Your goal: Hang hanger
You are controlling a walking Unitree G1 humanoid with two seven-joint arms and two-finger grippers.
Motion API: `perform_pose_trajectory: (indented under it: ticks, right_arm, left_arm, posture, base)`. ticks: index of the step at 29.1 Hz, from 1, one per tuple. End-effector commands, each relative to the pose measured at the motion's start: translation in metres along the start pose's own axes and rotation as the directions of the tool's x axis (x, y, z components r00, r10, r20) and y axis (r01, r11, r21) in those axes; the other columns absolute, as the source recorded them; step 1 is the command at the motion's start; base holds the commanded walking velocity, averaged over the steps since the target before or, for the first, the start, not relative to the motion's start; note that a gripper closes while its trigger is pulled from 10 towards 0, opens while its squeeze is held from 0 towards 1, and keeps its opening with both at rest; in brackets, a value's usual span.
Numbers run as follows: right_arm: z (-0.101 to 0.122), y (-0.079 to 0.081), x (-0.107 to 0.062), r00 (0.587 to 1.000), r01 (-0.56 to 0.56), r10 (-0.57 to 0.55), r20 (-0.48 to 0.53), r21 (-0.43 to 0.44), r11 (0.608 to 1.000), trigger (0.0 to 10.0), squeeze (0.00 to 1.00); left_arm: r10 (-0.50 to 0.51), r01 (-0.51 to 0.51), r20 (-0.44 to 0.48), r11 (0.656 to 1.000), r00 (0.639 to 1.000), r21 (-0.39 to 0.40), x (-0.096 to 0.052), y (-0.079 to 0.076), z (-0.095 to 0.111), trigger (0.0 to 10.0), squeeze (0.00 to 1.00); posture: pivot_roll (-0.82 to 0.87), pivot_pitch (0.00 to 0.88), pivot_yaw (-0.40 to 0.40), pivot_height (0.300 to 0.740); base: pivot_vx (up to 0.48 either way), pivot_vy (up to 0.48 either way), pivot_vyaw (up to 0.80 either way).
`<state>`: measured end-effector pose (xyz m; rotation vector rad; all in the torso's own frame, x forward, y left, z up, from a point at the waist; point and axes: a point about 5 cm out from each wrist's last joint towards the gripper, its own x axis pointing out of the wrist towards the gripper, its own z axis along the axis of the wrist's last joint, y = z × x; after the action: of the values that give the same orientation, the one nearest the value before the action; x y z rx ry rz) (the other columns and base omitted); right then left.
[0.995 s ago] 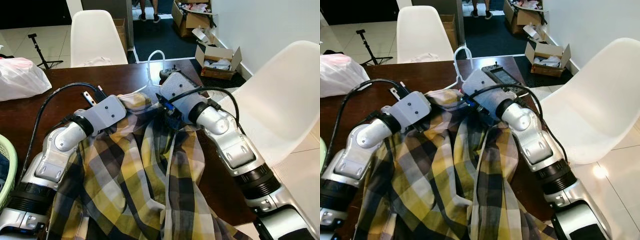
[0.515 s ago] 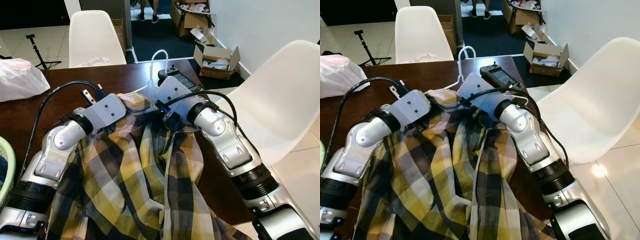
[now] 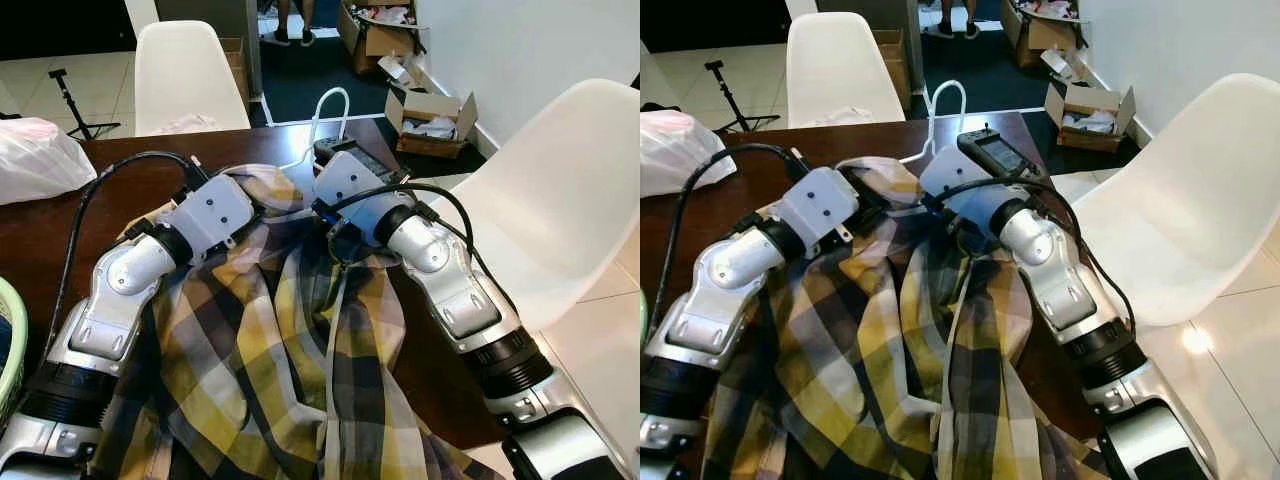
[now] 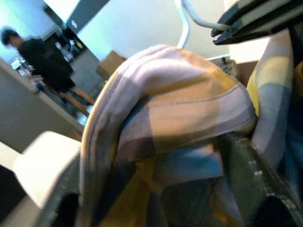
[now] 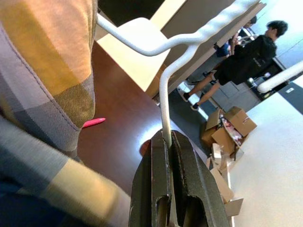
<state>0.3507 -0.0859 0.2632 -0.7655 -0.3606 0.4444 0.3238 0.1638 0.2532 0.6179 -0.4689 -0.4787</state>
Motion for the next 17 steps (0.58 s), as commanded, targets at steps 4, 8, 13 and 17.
perform_pose_trajectory:
  ticks: [4, 8, 13, 17]
  right_arm:
    - [0.001, -0.016, -0.001, 0.997, 0.075, -0.075, 0.015, -0.03, 0.997, 0.0, 0.0]
    - [-0.003, -0.019, -0.002, 0.996, 0.087, -0.087, 0.002, -0.044, 0.995, 0.0, 0.0]
    - [-0.015, -0.035, -0.006, 0.985, 0.162, -0.165, -0.047, -0.069, 0.984, 0.0, 0.0]
    - [-0.021, -0.045, -0.007, 0.973, 0.211, -0.217, -0.075, -0.074, 0.975, 0.0, 0.0]
  left_arm:
    - [-0.052, 0.054, 0.015, 0.986, 0.999, -0.157, -0.012, -0.003, 0.001, 10.0, 1.0]
    - [-0.051, 0.054, 0.02, 0.982, 0.998, -0.182, -0.016, 0.0, 0.003, 10.0, 1.0]
    - [-0.006, 0.001, -0.024, 0.98, 1.0, -0.198, -0.029, 0.005, 0.0, 10.0, 1.0]
    - [0.034, -0.041, -0.035, 0.966, 0.999, -0.254, -0.035, -0.004, 0.0, 10.0, 1.0]
  posture:
    - [0.0, 0.167, 0.002, 0.74]
    - [0.0, 0.168, 0.001, 0.74]
    - [0.01, 0.171, 0.0, 0.74]
    - [0.01, 0.173, -0.001, 0.74]
  base:
    - [0.0, 0.0, 0.0]
    - [0.0, 0.0, 0.0]
    - [0.0, 0.0, 0.0]
    - [0.0, 0.0, 0.0]
